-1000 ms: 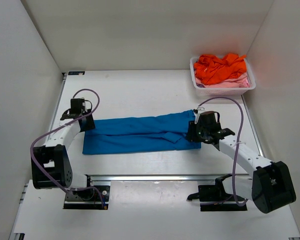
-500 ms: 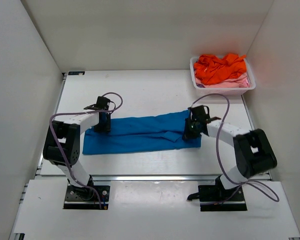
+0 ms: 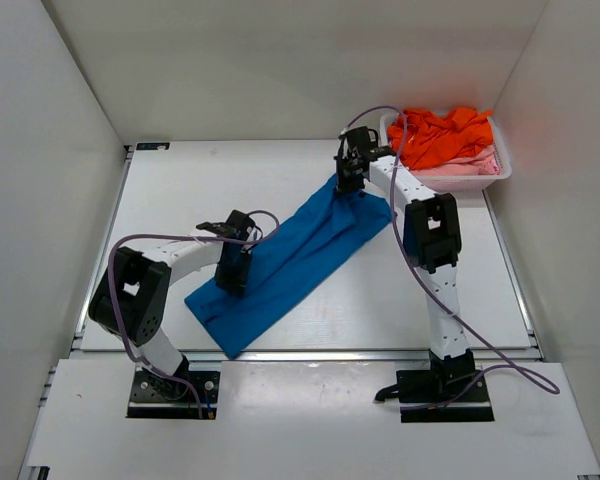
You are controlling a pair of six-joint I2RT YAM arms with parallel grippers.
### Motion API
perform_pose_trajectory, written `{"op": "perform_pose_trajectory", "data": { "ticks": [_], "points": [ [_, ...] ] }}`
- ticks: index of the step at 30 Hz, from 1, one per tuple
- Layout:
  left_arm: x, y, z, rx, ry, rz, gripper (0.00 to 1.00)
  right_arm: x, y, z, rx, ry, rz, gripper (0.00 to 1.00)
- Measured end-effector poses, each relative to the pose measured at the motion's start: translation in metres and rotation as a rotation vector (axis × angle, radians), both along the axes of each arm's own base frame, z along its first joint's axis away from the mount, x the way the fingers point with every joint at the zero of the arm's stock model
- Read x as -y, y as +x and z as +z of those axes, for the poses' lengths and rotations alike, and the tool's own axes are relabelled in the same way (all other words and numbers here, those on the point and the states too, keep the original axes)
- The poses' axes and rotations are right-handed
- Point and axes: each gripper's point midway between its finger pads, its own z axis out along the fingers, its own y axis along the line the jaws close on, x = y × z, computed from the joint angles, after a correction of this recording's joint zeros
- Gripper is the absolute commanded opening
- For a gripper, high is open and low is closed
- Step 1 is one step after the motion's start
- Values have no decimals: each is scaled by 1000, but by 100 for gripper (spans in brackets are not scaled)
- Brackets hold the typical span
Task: Fold and stack the t-shirts
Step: Rotate the tshirt 90 degrees
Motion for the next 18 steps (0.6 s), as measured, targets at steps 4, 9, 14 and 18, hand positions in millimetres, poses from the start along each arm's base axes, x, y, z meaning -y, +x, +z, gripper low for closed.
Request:
{"op": "perform_pose_trajectory", "data": {
  "ticks": [4,9,14,18],
  "points": [
    [8,-11,3,-38,-60,23,38,-3,15,12,12,-47,9,0],
    [19,-7,27,-18,-132,56,40,15,18,55,48,-150,-45,2],
    [33,29,79,121,-220,63,41,43,-17,87,46,-279,-86,0],
    [42,74,112,212,-261,68,39,31,-93,97,55,-316,-5,0]
  ]
}}
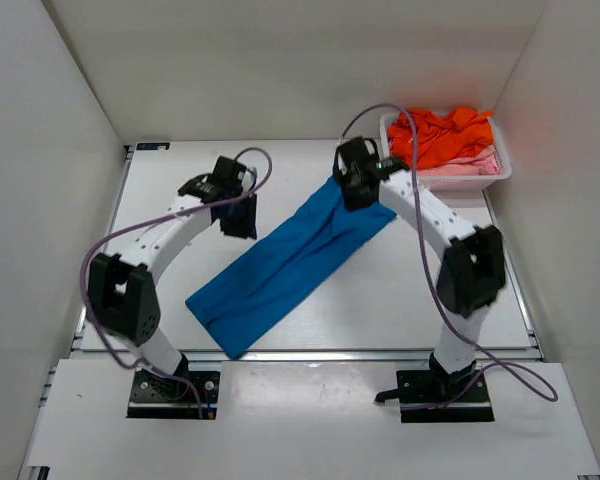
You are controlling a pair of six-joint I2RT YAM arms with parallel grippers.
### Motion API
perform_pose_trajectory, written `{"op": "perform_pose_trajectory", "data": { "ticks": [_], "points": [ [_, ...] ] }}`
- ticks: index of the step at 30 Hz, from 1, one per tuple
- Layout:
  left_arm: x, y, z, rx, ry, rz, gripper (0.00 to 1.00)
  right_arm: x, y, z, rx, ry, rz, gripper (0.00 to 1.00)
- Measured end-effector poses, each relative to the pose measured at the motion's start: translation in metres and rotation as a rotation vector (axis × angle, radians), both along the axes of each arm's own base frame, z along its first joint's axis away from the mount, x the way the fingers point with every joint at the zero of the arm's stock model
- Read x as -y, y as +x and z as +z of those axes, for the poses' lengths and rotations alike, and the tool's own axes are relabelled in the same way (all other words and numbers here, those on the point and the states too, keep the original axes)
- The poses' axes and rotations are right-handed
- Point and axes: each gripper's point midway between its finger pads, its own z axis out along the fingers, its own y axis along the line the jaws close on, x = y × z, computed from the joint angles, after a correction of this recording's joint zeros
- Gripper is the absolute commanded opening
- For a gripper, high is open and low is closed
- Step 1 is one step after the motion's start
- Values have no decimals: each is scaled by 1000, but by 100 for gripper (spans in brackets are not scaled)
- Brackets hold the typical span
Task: Fold and stack the t-shirts
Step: Rotate the tshirt 90 degrees
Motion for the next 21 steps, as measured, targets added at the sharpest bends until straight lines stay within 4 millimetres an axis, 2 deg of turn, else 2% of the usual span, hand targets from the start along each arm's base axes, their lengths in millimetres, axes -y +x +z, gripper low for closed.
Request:
{"op": "perform_pose_trajectory", "data": {
  "ticks": [4,7,9,10,14,17,21],
  "points": [
    [18,58,13,74,-57,7,41,-35,-97,-8,29,141,165,1],
    [38,95,12,107,-112,-10,41,-43,-146,-27,39,290,231,0],
    [57,118,10,122,-149,-36,41,-51,-159,-40,50,344,254,0],
    [68,131,8,126,-166,-51,40,-62,-166,-46,57,375,278,0],
    [113,168,-8,137,-232,-115,38,-123,-204,-55,46,522,446,0],
    [141,178,-27,117,-267,-153,37,-162,-223,-58,33,601,552,0],
    [165,182,-56,76,-271,-189,38,-193,-242,-74,-21,668,639,0]
  ]
}}
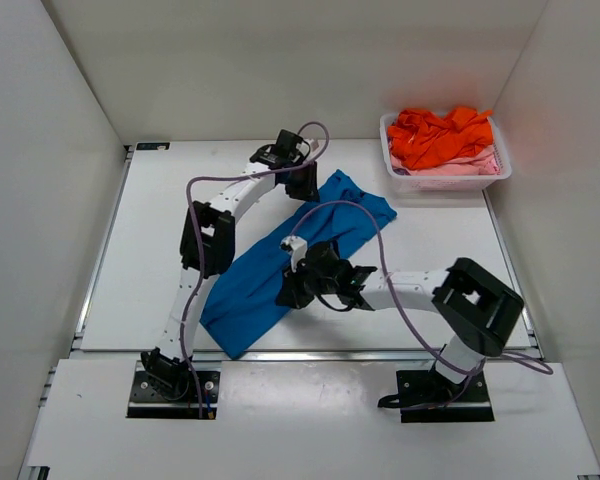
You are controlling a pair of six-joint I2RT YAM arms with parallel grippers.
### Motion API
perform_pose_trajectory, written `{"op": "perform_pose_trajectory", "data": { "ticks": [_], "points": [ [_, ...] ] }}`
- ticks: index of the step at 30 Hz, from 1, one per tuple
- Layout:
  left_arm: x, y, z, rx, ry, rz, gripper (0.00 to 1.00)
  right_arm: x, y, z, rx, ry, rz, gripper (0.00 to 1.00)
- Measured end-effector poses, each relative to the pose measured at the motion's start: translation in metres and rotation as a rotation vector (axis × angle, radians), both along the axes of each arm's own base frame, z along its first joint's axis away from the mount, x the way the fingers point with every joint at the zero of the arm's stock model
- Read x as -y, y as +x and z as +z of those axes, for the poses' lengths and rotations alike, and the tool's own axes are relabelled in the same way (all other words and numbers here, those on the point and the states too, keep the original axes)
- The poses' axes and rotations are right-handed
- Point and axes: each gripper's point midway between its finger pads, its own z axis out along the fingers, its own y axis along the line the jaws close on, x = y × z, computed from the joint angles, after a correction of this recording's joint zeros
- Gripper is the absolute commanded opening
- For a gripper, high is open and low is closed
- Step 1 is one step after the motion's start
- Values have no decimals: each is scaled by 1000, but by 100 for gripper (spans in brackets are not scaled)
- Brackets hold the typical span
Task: Fold and stack the t-shirts
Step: Rotate the tshirt 90 degrees
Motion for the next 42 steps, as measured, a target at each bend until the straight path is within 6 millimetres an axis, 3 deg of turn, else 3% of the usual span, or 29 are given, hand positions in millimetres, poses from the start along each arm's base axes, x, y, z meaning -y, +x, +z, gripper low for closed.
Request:
{"op": "perform_pose_trajectory", "data": {
  "ticks": [6,10,18,23,32,37,42],
  "points": [
    [13,-10,-43,-68,28,-37,36,-20,-18,-33,-75,-32,74,0],
    [10,-6,-41,-56,50,-33,38,-19,-22,-54,-122,-120,73,0],
    [-5,5,-49,-68,94,39,30,-16,-4,-56,-105,-247,18,0],
    [-25,16,-50,-87,90,95,30,-10,-1,-57,-104,-285,8,0],
    [-84,45,-51,-113,73,245,29,22,16,-59,-103,-347,-2,0],
    [-118,59,-50,-117,79,328,29,54,25,-61,-120,-356,7,0],
    [-133,63,-50,-123,85,369,29,89,39,-61,-136,-367,-29,1]
  ]
}}
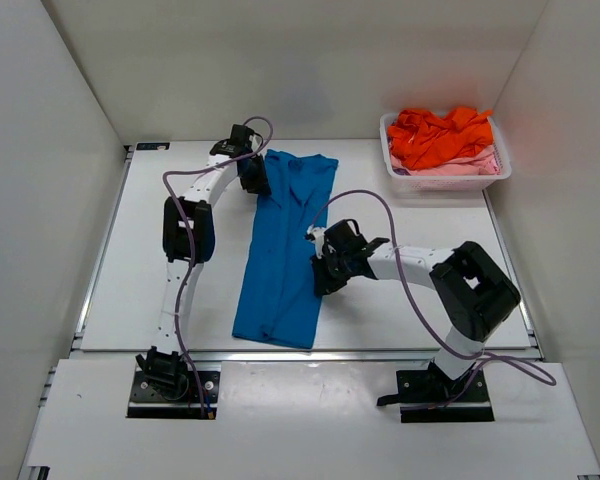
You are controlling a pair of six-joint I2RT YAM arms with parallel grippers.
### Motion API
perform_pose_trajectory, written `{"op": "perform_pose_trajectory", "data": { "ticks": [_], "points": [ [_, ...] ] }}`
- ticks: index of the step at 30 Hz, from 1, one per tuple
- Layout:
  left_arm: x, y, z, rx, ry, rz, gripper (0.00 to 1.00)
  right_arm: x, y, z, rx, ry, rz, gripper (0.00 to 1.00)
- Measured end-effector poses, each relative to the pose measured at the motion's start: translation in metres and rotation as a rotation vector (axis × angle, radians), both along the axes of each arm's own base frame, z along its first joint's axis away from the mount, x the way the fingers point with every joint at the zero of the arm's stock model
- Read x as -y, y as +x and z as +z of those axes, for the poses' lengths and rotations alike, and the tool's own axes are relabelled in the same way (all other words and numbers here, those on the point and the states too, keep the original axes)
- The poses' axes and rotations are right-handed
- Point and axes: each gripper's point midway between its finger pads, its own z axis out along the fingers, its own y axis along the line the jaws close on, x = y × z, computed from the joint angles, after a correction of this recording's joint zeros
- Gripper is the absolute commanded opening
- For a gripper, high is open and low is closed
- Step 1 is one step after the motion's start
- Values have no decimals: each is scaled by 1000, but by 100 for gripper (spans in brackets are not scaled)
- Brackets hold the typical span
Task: Fold and stack the t-shirts
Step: Rotate the tshirt 90 degrees, then grab the bottom of the folded rectangular tshirt with both arms
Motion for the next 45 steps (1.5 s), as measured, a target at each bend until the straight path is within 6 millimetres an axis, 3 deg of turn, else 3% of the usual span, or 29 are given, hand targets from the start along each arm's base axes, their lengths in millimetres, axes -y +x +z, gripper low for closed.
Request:
{"op": "perform_pose_trajectory", "data": {
  "ticks": [4,12,18,20,24,26,28,30,34,37,40,45],
  "points": [
    [-3,1,0,2,7,8,30,17,2,0,-8,-14,-12,0],
    [2,-3,1,9,47,8,32,29,3,-1,15,-39,-1,0],
    [-3,-27,8,-17,53,13,44,58,0,2,14,-84,-10,2],
    [-8,-32,25,2,47,19,46,65,-4,3,5,-107,-9,13],
    [-19,-48,78,89,35,20,49,71,-11,14,4,-124,-22,34],
    [-28,-72,105,132,35,17,51,68,-12,25,20,-107,-43,36],
    [-31,-115,124,162,32,-2,54,64,-12,39,39,-77,-77,36],
    [-28,-168,126,183,28,-39,55,60,-14,49,51,-41,-113,38],
    [-5,-288,85,90,14,-198,57,58,-35,53,32,16,-168,46],
    [-12,-345,42,-27,33,-242,59,64,-54,40,-22,11,-198,54],
    [-25,-377,17,-105,50,-229,60,69,-67,30,-69,1,-232,55],
    [-12,-390,23,-76,4,-239,60,78,-81,21,-118,10,-302,56]
  ]
}}
